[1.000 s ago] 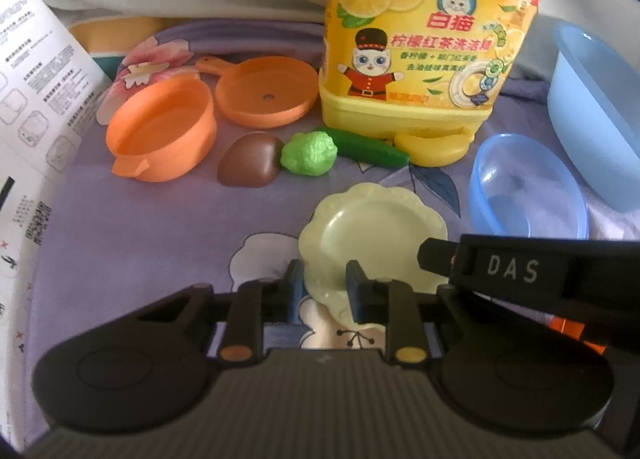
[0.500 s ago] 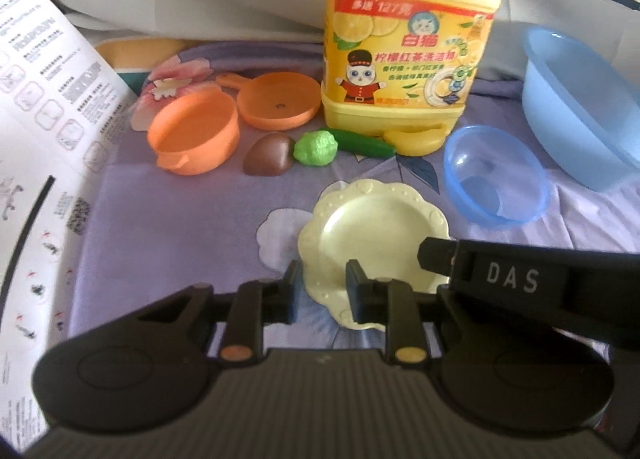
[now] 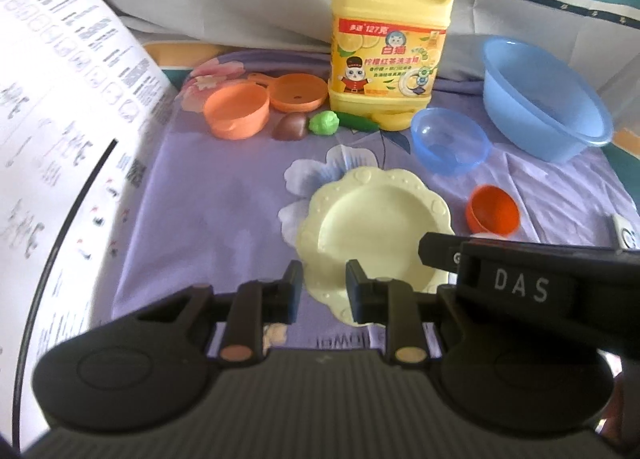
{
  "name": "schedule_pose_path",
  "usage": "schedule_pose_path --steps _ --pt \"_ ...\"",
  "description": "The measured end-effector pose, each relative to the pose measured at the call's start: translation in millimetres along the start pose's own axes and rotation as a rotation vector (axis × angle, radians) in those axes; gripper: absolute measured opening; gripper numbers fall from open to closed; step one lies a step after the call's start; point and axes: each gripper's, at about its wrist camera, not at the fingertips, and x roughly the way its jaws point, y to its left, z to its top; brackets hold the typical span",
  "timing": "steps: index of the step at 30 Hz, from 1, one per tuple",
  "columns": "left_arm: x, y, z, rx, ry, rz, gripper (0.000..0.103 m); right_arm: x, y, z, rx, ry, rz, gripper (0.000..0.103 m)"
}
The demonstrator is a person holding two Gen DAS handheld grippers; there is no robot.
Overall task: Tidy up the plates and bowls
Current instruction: 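Lift the yellow plate with both grippers and carry it over the stacked plates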
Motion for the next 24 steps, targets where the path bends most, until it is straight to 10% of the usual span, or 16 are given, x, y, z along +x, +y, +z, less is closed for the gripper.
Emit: schedule_pose_path --steps 24 --pt "-73.7 62.9 -136.8 -0.096 0.053 0.03 0.023 -45.7 63.4 -126.1 -0.153 0.11 0.072 0.023"
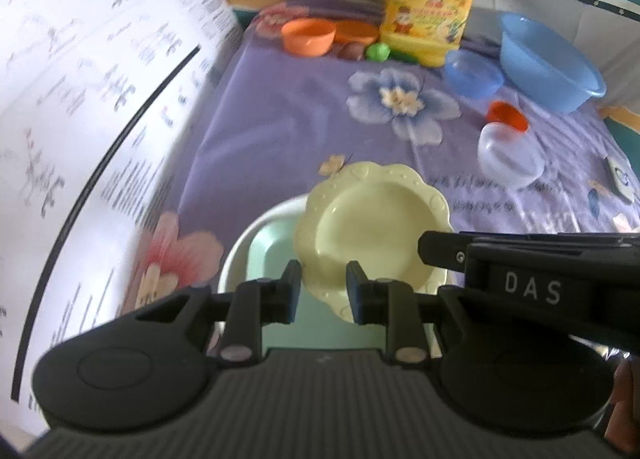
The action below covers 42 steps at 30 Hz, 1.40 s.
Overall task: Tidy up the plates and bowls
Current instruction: 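Lift the yellow plate with both grippers and carry it over the stacked plates, then lower the yellow plate onto the green plate and open both grippers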
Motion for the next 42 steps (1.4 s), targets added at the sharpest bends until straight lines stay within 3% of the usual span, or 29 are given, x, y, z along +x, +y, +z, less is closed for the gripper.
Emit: schedule_pose_path --steps 13,32,35,37,38,39,40,42 --pt "27.2 25.6 -18.7 -0.061 0.088 -0.026 0.023 36.3 12.8 -15.9 -0.011 0.103 -0.003 0.024" --pt "46.3 28.0 -18.0 -0.066 0.126 -0.041 0.023 62.1 3.5 -15.1 0.01 0.148 -0.01 0.025" --pt "45.9 29.7 -16.9 -0.072 0.123 -0.043 0.03 64.1 2.4 -14.0 0.017 0.149 0.005 0.029" --pt "42.8 30.3 -16.2 -0.08 0.114 -0.028 0.039 63.1 1.9 -13.1 0.02 0.147 0.016 0.039" --pt "39.9 30.7 -16.0 -0.082 0.105 -0.027 0.051 61.3 1.5 -12.2 0.022 0.139 0.015 0.044" --pt "35.6 31.1 -15.5 -0.087 0.09 -0.034 0.058 59.0 0.8 -10.7 0.024 0.132 0.023 0.062" --pt "30.3 31.1 -14.3 -0.093 0.071 -0.033 0.07 56.7 0.5 -9.1 0.031 0.127 0.035 0.074" --pt "20.2 30.1 -12.4 -0.092 0.032 -0.012 0.081 48.7 0.9 -5.9 0.036 0.105 0.052 0.086"
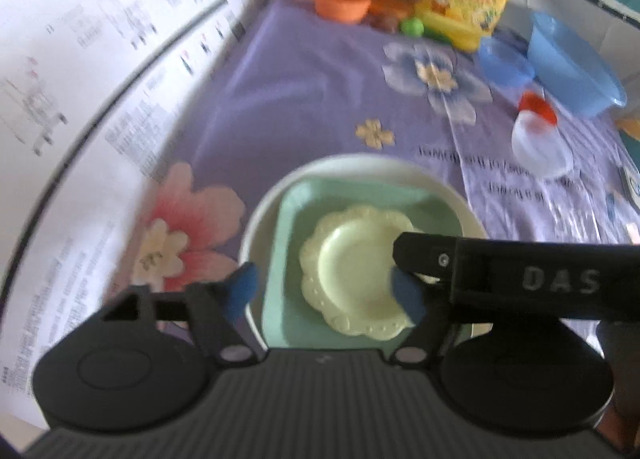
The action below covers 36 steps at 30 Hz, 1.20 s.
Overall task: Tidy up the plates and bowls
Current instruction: 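Lower the yellow plate onto the green plate and open both grippers, then raise both grippers away from the plate stack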
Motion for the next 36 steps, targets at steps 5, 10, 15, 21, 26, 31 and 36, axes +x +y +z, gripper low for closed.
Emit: schedule_pose_path --steps 5,10,15,21,26,31,36 --pt "-18.8 0.5 5.6 -0.016 -0.068 0.008 0.1 -22.9 2.6 4.5 -0.03 -0.067 0.016 0.103" --pt "-24.9 -2.2 9.0 -0.015 -0.072 0.009 0.103 -42.0 -0.7 5.4 -0.062 -0.118 -0.015 0.103" --pt "-27.8 -14.3 8.1 0.01 -0.069 0.006 0.103 -60.1 -10.7 1.0 -0.078 -0.156 -0.06 0.103" --pt "-30.4 -31.7 6.3 0.038 -0.066 -0.004 0.103 -76.1 -29.2 -7.6 -0.043 -0.172 -0.079 0.103" --pt "-34.2 -46.3 7.8 0.056 -0.071 -0.01 0.103 -91.4 -41.6 -13.1 -0.023 -0.196 -0.092 0.103" --pt "-36.8 -61.8 13.3 0.075 -0.076 -0.011 0.103 -106.2 -55.0 -14.0 -0.004 -0.218 -0.103 0.103" --pt "-37.2 -79.2 21.2 0.09 -0.086 -0.015 0.103 -118.8 -69.6 -11.3 0.015 -0.243 -0.121 0.103"
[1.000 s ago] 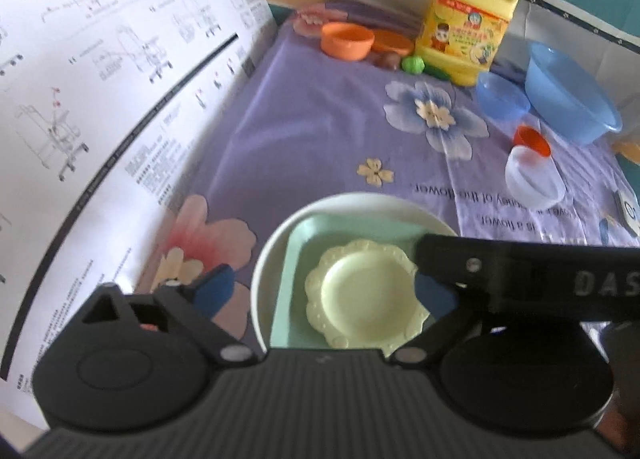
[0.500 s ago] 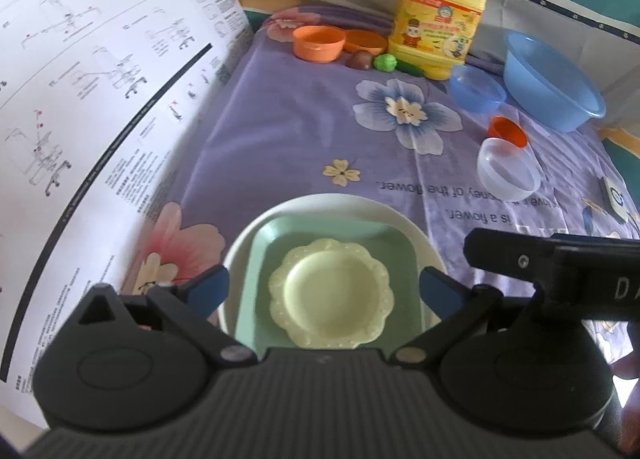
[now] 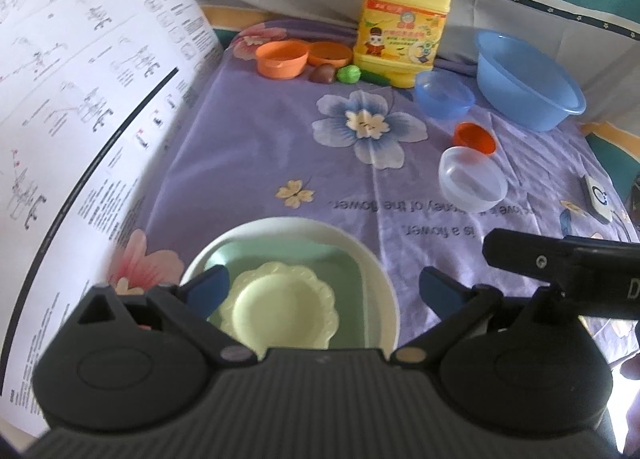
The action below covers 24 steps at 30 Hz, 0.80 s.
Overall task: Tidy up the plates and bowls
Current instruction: 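Raise both grippers away from the plate stack, then move both grippers to the small blue bowl and close on its rim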
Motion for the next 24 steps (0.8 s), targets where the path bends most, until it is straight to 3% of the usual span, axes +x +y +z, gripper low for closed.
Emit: schedule_pose_path --steps 11,24 --pt "14.8 -34.4 38.8 0.043 -0.025 0.007 0.103 -8.6 -58.8 23.7 0.072 -0.049 -0.078 0.103" --pt "72.0 -60.2 122.4 0.042 -0.051 0.03 0.103 22.9 -125.9 84.2 0.186 -0.065 -0.154 0.103"
